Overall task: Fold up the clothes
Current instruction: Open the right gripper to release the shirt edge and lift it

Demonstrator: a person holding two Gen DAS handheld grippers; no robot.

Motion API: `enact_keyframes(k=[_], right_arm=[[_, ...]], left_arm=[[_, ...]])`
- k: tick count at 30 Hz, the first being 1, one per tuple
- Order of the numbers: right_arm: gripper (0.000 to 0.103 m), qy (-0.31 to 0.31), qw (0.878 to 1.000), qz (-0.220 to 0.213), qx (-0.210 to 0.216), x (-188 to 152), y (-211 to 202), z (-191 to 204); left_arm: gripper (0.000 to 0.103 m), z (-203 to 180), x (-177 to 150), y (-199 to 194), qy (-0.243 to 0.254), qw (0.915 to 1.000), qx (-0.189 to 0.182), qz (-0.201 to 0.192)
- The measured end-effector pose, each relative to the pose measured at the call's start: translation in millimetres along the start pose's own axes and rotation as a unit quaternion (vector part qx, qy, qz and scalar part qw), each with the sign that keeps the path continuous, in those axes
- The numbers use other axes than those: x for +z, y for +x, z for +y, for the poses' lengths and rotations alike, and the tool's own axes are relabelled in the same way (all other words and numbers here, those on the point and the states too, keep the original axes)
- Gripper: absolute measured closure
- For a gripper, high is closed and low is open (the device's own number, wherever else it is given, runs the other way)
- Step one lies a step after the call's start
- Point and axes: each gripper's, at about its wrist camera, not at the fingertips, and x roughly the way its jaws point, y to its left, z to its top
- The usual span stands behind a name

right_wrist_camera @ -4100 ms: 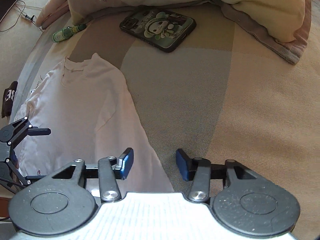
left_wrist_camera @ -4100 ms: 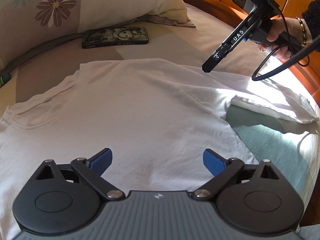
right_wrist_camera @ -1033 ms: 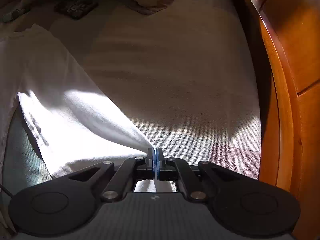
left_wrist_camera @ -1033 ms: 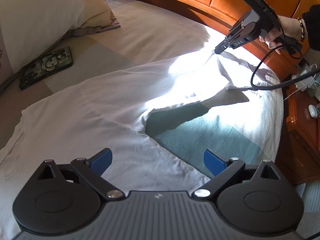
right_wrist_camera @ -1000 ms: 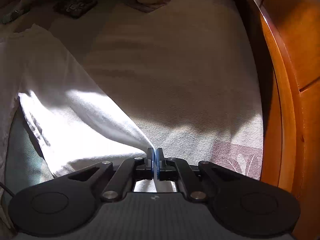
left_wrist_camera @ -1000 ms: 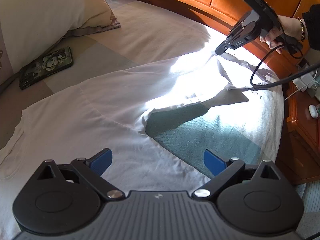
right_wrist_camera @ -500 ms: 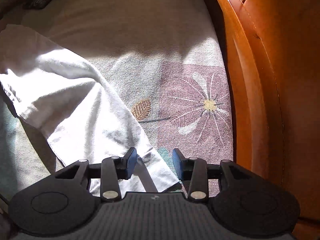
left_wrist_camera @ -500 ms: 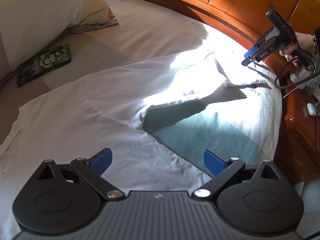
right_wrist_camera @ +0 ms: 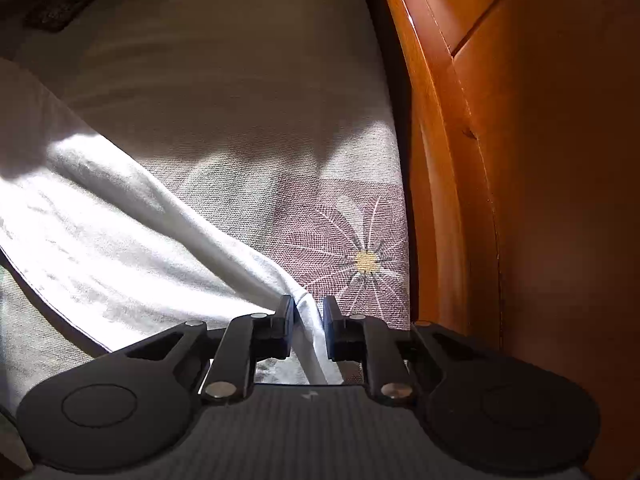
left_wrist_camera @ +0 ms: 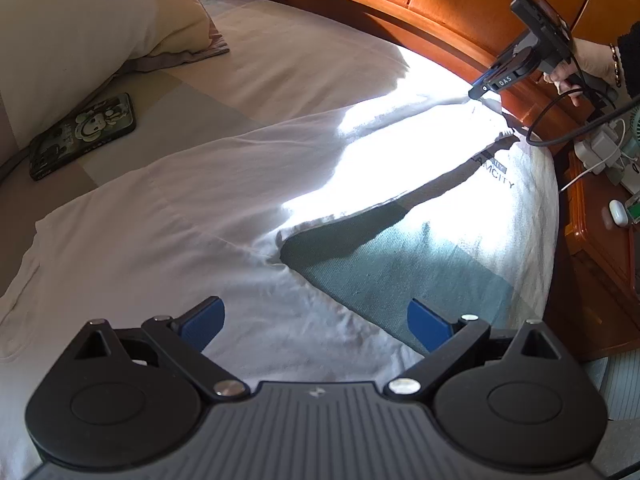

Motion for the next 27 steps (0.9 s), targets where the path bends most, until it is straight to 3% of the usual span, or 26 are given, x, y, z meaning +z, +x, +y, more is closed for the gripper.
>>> enact_keyframes(k=[3, 6, 10, 14, 18, 20, 24, 27], right_arm=[[0.077, 0.014, 1.0, -0.022, -0.013, 3.5, -16.4, 13.5], [0.067, 0.055, 0.995, -0.065, 0.056, 12.3, -30.3, 35.4], [0.048, 0.069, 0.976, -0.107, 0.175, 37.8, -27.0, 86.1], [0.048, 0.056, 0.961, -0.104, 0.25, 66.3, -5.5, 141.1], [0.048, 0.047, 0.966, -0.124, 0.222, 68.6, 6.4, 142.1], [0.048, 0.075, 0.972, -0.126, 0.182, 59.8, 8.8, 115.9], [0.051, 0.14, 0.973, -0.113, 0.147, 31.5, 11.9, 57.9], [0.047, 0.167, 0.975, -0.097, 0.112, 24.3, 10.3, 45.8]], left_arm=[[0.006, 2.2, -2.2, -1.1, -0.008, 1.0, 0.002, -0.002], [0.006, 4.1, -5.6, 0.7, -0.011, 0.9999, 0.006, 0.001], [0.006, 6.9, -11.7, 5.2, -0.012, 0.9997, 0.018, 0.011], [0.006, 11.0, -19.7, 5.4, -0.015, 0.9993, 0.025, 0.021], [0.006, 15.5, -28.8, -0.2, -0.017, 0.9989, 0.032, 0.028], [0.006, 19.8, -34.2, -3.3, -0.023, 0.9988, 0.032, 0.029], [0.006, 25.0, -40.8, -4.7, -0.032, 0.9984, 0.037, 0.027], [0.006, 26.4, -40.4, -7.6, -0.042, 0.9984, 0.033, 0.018]])
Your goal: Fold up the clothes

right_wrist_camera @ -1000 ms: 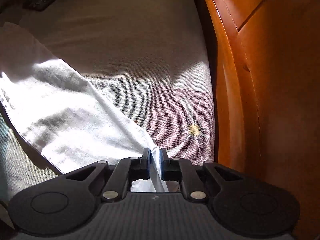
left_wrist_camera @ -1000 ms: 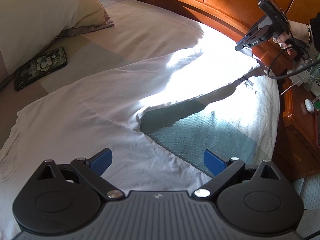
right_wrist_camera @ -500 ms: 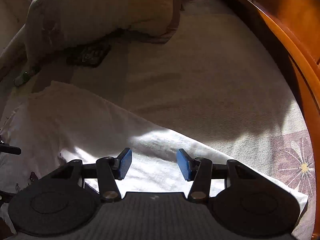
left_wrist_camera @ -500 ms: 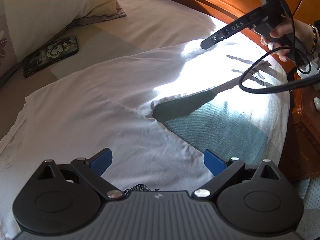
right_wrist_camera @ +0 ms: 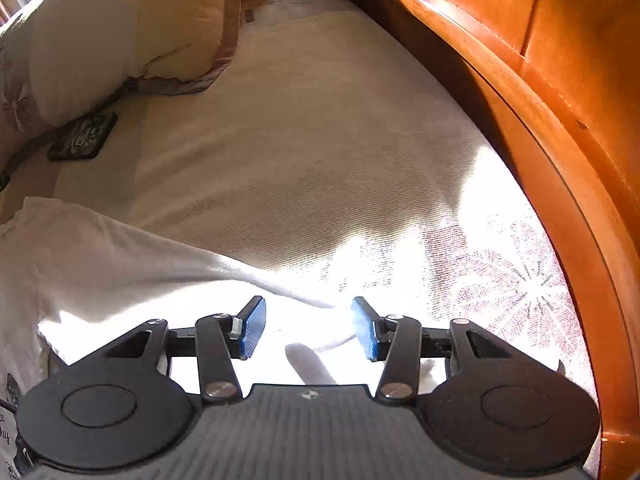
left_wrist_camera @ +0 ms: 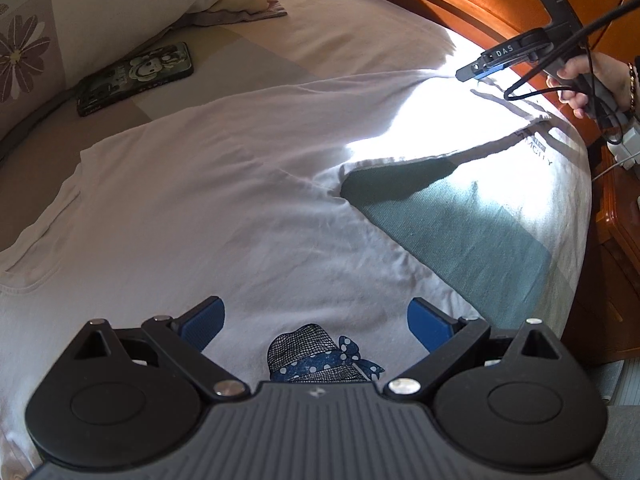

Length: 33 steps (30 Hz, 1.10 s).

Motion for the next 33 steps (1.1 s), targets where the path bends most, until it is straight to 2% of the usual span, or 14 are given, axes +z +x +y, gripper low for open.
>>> enact_keyframes(k=[1, 6, 9, 13, 15, 16, 17, 19, 24, 29, 33], right_arm=[[0.039, 0.006, 1.0, 0.001, -0.015, -1.2, -3.1, 4.7], [0.035, -0.06, 0.996, -0.028, 0.052, -13.2, -11.8, 84.8], [0.031, -0.139, 0.986, -0.055, 0.073, -18.4, 6.6, 160.2], [0.028, -0.225, 0.97, -0.069, 0.057, -37.5, 37.6, 218.9], [0.026, -0.248, 0.966, -0.066, 0.038, -51.8, 42.6, 216.3], [0.019, -0.252, 0.965, -0.07, 0.034, -58.7, 40.4, 209.1], [0.007, -0.253, 0.964, -0.072, 0.028, -65.1, 38.0, 201.1], [0.0, -0.232, 0.971, -0.049, 0.006, -71.2, 28.7, 176.1], [0.001, -0.194, 0.981, -0.008, -0.03, -81.4, 1.7, 129.2], [0.001, -0.132, 0.988, -0.076, -0.006, -55.9, -7.2, 136.0], [0.001, -0.139, 0.987, -0.08, -0.004, -50.8, 20.4, 150.0]], left_arm=[[0.006, 0.1, -0.2, -0.6, -0.002, 1.0, -0.001, -0.002], [0.006, 0.5, -4.9, 0.6, 0.0, 1.0, 0.002, 0.003], [0.006, 3.6, -10.9, 0.3, 0.0, 0.9999, 0.007, 0.012], [0.006, 8.7, -17.8, -0.9, -0.004, 0.9997, 0.013, 0.021], [0.006, 12.3, -21.4, -3.6, -0.008, 0.9996, 0.015, 0.021], [0.006, 14.6, -23.7, -5.2, -0.012, 0.9996, 0.014, 0.02], [0.006, 17.2, -26.1, -5.4, -0.017, 0.9996, 0.013, 0.02], [0.006, 21.1, -30.3, -4.5, -0.025, 0.9994, 0.014, 0.021], [0.006, 24.9, -32.1, -0.3, -0.033, 0.9992, 0.015, 0.018], [0.006, 20.4, -23.2, 1.1, -0.022, 0.9996, 0.011, 0.016], [0.006, 14.2, -15.5, 2.2, -0.003, 0.9997, 0.011, 0.022]])
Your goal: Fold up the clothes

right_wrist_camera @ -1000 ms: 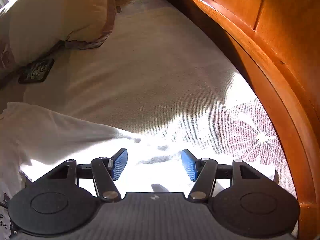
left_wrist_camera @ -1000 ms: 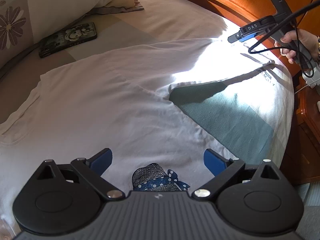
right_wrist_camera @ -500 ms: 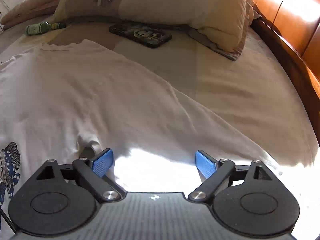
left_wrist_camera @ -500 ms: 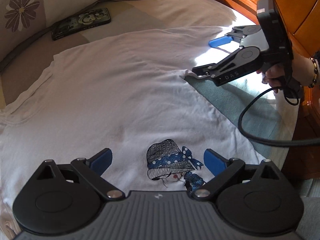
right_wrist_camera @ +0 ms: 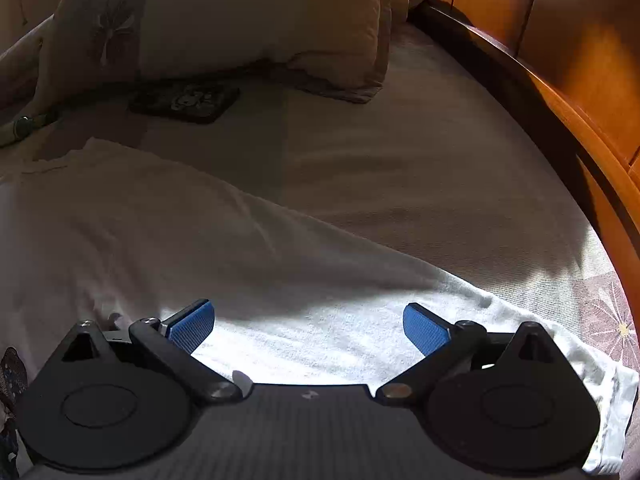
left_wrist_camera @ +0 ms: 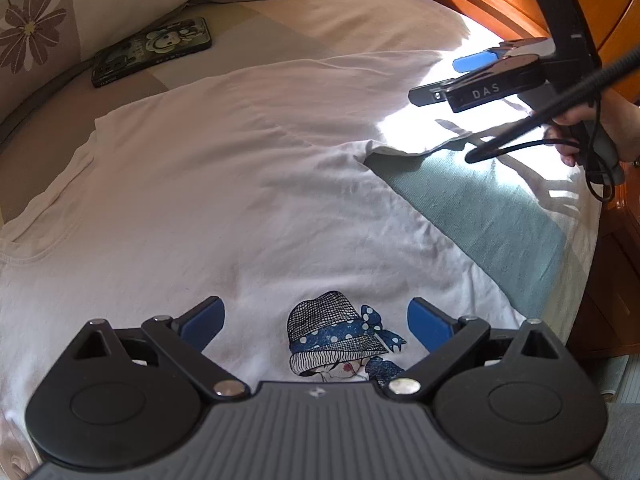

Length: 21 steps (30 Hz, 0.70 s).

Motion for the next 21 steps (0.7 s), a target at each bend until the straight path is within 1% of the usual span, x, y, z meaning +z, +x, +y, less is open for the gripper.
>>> enact_keyframes(k=[4, 5, 7, 10, 12, 14, 16, 17, 19, 21], right_arm=[[0.0, -0.001, 1.0, 0.019, -0.013, -32.5, -7.5, -22.3], [0.0, 0.005, 1.0, 0.022, -0.014, -43.4, -17.5, -34.2], [0.0, 0.018, 0.999, 0.042, -0.022, -56.3, -31.3, -52.3], [0.0, 0.079, 0.994, 0.067, -0.037, -57.3, -47.1, -83.4], [0.0, 0.118, 0.991, 0.041, -0.048, -47.3, -52.0, -101.2], [0.0, 0.13, 0.99, 0.02, -0.059, -35.3, -46.2, -112.7], [0.0, 0.135, 0.989, 0.021, -0.058, -30.0, -34.1, -120.2], [0.0, 0.13, 0.989, 0.03, -0.062, -32.0, -28.3, -121.5], [0.0, 0.111, 0.989, 0.051, -0.085, -43.3, -21.9, -123.1], [0.0, 0.111, 0.989, 0.047, -0.089, -57.7, -30.9, -128.4]], left_arm=[[0.006, -1.0, 2.0, 0.1, 0.005, 1.0, -0.004, 0.006], [0.006, -1.3, 2.0, 2.0, 0.006, 0.9999, -0.003, 0.009], [0.006, -2.3, 3.0, 6.1, 0.009, 0.9999, -0.002, 0.013], [0.006, -6.8, 9.2, 10.0, 0.012, 0.9998, -0.004, 0.012], [0.006, -11.7, 15.2, 11.8, 0.017, 0.9998, -0.008, 0.01], [0.006, -16.7, 21.3, 13.7, 0.024, 0.9996, -0.009, 0.011], [0.006, -21.7, 28.2, 15.0, 0.031, 0.9994, -0.008, 0.012], [0.006, -22.7, 30.6, 14.1, 0.032, 0.9994, -0.008, 0.01], [0.005, -22.9, 33.3, 12.7, 0.029, 0.9995, -0.009, 0.006], [0.005, -20.1, 32.6, 12.7, 0.022, 0.9997, -0.005, 0.005]])
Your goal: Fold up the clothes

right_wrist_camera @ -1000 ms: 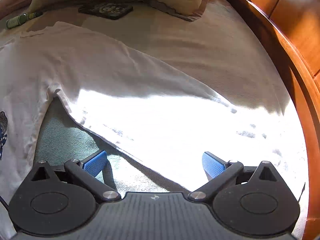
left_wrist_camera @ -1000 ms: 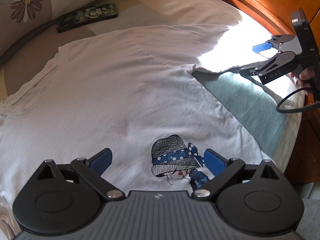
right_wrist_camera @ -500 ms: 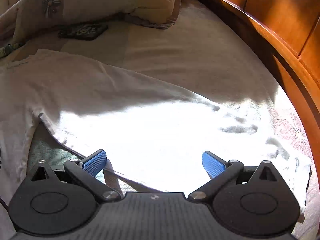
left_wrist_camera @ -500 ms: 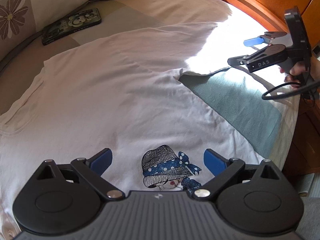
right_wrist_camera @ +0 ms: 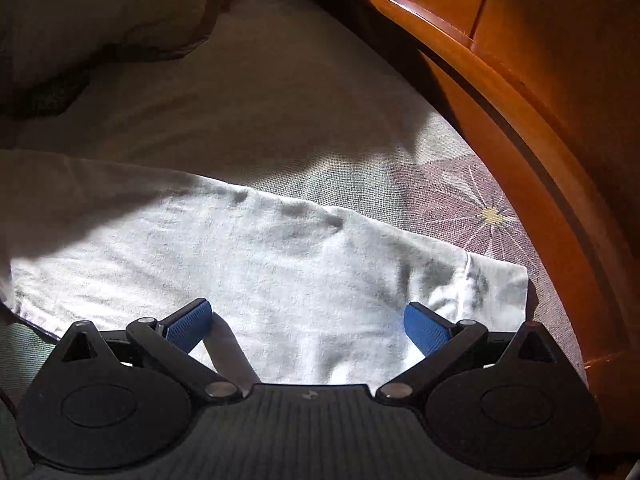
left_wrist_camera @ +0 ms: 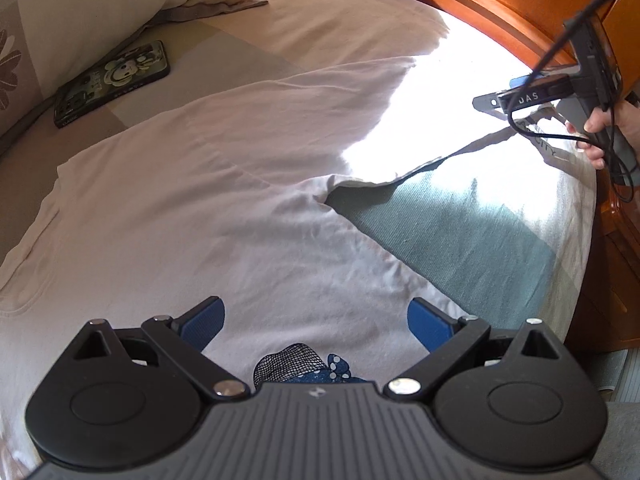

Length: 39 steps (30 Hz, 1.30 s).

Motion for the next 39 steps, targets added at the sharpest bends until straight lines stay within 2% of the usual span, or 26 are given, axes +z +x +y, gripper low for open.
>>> enact_keyframes(k=[3, 5, 7, 9, 13, 16, 19, 21, 24, 27, 30, 32, 34, 36, 39], right_arm=[[0.0, 0.032, 0.999, 0.028, -0.013, -3.9, -13.3, -8.4], [0.0, -0.002, 1.0, 0.019, -0.012, -0.8, -25.6, 8.3], [0.0, -0.043, 0.999, 0.002, 0.029, 6.4, -37.0, 38.0], [0.0, -0.097, 0.992, -0.016, 0.077, 17.0, -42.8, 78.1], [0.0, -0.179, 0.966, -0.031, 0.186, 24.8, -51.3, 170.5], [0.0, -0.229, 0.939, -0.033, 0.255, 21.6, -53.9, 239.3], [0.0, -0.269, 0.917, -0.027, 0.292, 14.1, -49.3, 294.8], [0.0, -0.285, 0.912, -0.021, 0.294, 7.7, -41.1, 323.1], [0.0, -0.301, 0.92, -0.005, 0.251, -5.1, -19.9, 338.4], [0.0, -0.291, 0.935, -0.007, 0.202, -10.6, -9.4, 314.9], [0.0, -0.259, 0.949, 0.017, 0.178, -7.4, -14.6, 297.0], [0.0, -0.234, 0.963, 0.047, 0.128, -8.2, -20.8, 300.9], [0.0, -0.209, 0.966, 0.05, 0.142, -16.5, -34.7, 307.9], [0.0, -0.214, 0.967, 0.042, 0.135, -32.0, -48.3, 325.5], [0.0, -0.206, 0.968, 0.054, 0.131, -58.6, -49.5, 353.4]], left_arm=[[0.005, 7.8, -6.6, 3.6, -0.013, 0.9998, 0.013, 0.008], [0.005, 13.0, -11.9, 4.5, -0.016, 0.9997, 0.017, 0.007], [0.005, 18.4, -18.0, 4.5, -0.018, 0.9996, 0.021, 0.006], [0.005, 25.1, -27.7, 2.4, -0.019, 0.9994, 0.027, 0.007], [0.005, 48.4, -58.8, -5.7, -0.032, 0.9981, 0.05, 0.015], [0.005, 75.0, -91.2, -14.3, -0.06, 0.9955, 0.069, 0.026], [0.005, 97.0, -123.3, -24.4, -0.083, 0.9928, 0.08, 0.035], [0.005, 107.7, -142.2, -30.8, -0.094, 0.9918, 0.079, 0.036], [0.005, 119.0, -167.6, -38.8, -0.105, 0.991, 0.075, 0.033], [0.005, 127.7, -192.1, -46.9, -0.116, 0.9905, 0.07, 0.028], [0.005, 136.9, -214.0, -54.5, -0.127, 0.9898, 0.061, 0.021], [0.005, 141.6, -224.0, -59.3, -0.13, 0.99, 0.054, 0.014], [0.005, 144.4, -228.7, -64.2, -0.125, 0.9914, 0.04, -0.001], [0.005, 146.9, -230.1, -67.6, -0.114, 0.993, 0.027, -0.018], [0.005, 149.5, -230.5, -68.0, -0.084, 0.9956, 0.007, -0.041]])
